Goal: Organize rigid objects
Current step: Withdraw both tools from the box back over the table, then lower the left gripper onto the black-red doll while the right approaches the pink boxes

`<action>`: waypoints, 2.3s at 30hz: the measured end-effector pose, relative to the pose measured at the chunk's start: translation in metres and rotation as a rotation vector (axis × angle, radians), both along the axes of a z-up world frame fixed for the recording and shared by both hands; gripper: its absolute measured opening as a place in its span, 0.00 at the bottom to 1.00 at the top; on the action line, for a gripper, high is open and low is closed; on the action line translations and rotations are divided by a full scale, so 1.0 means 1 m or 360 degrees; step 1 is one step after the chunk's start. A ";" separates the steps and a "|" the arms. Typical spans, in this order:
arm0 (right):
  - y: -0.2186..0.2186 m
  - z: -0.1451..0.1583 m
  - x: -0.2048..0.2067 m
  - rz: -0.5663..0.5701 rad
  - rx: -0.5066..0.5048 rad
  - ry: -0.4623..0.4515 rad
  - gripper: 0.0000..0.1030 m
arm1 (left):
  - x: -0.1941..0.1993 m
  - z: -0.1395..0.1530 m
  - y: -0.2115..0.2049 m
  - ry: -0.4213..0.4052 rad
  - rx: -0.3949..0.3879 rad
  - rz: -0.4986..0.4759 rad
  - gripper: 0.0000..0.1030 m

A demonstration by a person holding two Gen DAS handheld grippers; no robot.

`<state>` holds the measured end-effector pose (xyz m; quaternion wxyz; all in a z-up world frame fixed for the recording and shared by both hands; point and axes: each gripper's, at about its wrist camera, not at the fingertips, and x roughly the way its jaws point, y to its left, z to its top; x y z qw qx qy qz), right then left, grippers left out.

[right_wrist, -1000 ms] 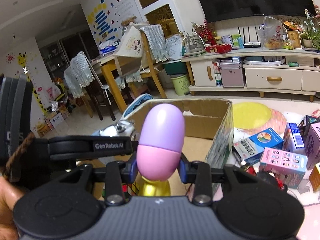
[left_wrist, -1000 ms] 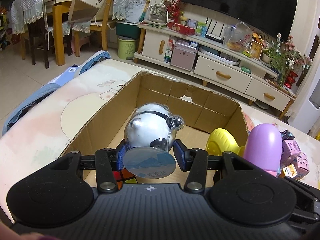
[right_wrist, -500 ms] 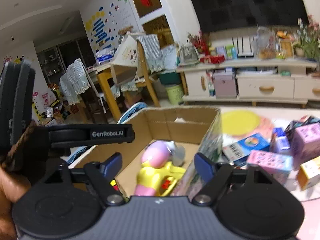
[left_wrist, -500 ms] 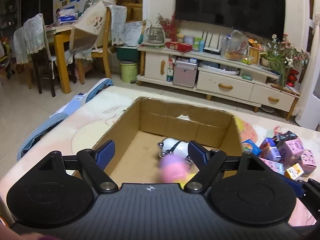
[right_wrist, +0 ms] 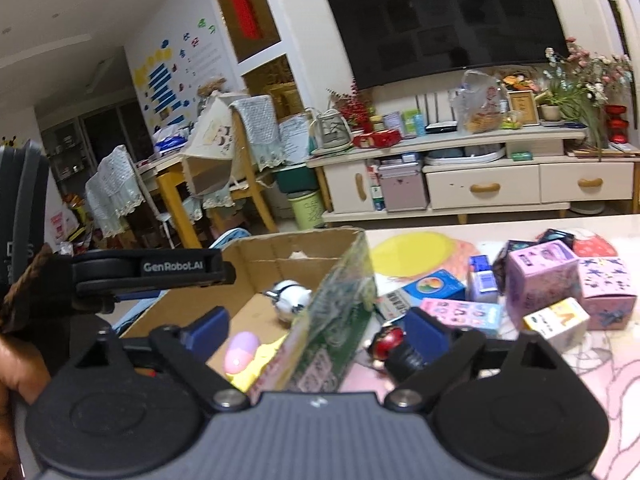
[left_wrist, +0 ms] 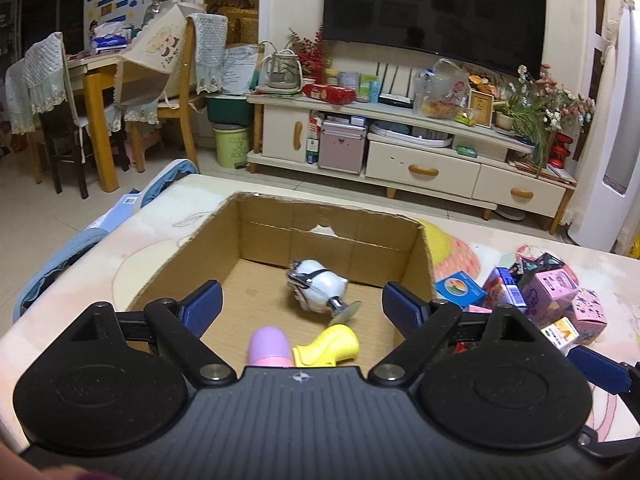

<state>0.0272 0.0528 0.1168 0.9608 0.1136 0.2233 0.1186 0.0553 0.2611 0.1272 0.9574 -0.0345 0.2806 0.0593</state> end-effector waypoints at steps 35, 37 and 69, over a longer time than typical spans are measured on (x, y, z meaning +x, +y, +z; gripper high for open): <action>-0.075 -0.013 -0.028 -0.0224 -0.0028 -0.0048 0.96 | 0.001 -0.010 -0.009 0.0003 0.0030 -0.0322 1.00; -0.080 -0.015 -0.028 -0.0231 -0.0032 -0.0046 0.96 | 0.001 -0.011 -0.008 0.0001 0.0031 -0.0333 1.00; -0.179 -0.068 0.001 -0.0497 -0.0079 0.0188 0.97 | -0.005 -0.047 -0.038 0.0055 0.0057 -0.0394 1.00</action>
